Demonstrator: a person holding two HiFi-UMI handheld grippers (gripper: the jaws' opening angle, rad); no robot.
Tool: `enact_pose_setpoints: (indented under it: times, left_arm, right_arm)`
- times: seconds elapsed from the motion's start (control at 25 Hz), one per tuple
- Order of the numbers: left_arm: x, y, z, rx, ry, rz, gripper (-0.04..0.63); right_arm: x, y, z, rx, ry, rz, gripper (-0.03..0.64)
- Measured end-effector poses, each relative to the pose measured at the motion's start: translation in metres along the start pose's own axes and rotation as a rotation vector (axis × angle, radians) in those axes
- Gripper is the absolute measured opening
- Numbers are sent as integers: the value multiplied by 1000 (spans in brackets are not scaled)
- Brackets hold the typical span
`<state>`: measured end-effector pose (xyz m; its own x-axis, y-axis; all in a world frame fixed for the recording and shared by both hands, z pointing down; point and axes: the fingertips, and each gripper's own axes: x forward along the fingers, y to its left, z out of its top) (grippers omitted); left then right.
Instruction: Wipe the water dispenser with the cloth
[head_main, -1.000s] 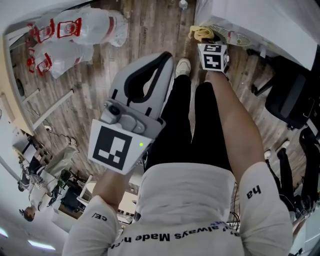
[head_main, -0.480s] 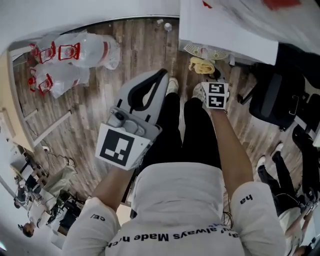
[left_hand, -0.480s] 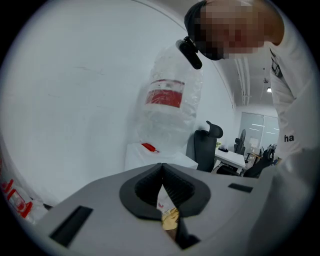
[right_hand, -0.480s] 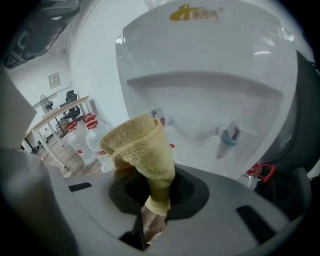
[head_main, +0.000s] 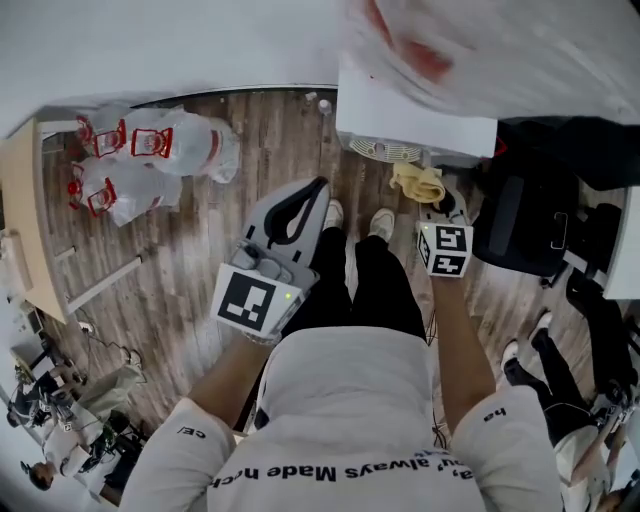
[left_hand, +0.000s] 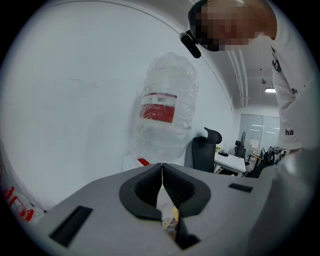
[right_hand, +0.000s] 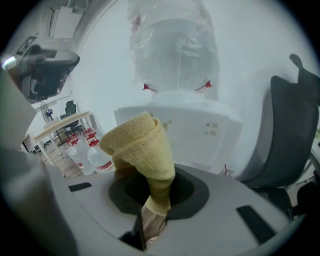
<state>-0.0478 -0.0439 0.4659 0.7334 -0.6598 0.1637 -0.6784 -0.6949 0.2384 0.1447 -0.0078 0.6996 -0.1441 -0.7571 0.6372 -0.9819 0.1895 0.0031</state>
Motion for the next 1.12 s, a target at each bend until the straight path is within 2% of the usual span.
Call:
enact_pose_setpoints:
  times: [0.24,0.56,1.12]
  left_arm:
    - [-4,-13,25,30,-17,-11,20]
    - [-12,-28,65,31,-41,-23,20]
    - [-27,-82,141,92,-129,-73,20]
  right_arm:
    - [-59,-3,69,-6,-96,18,64]
    - [-136,3,153,-6,-225,51,64]
    - [-251,7,249,-83,-403,76,64]
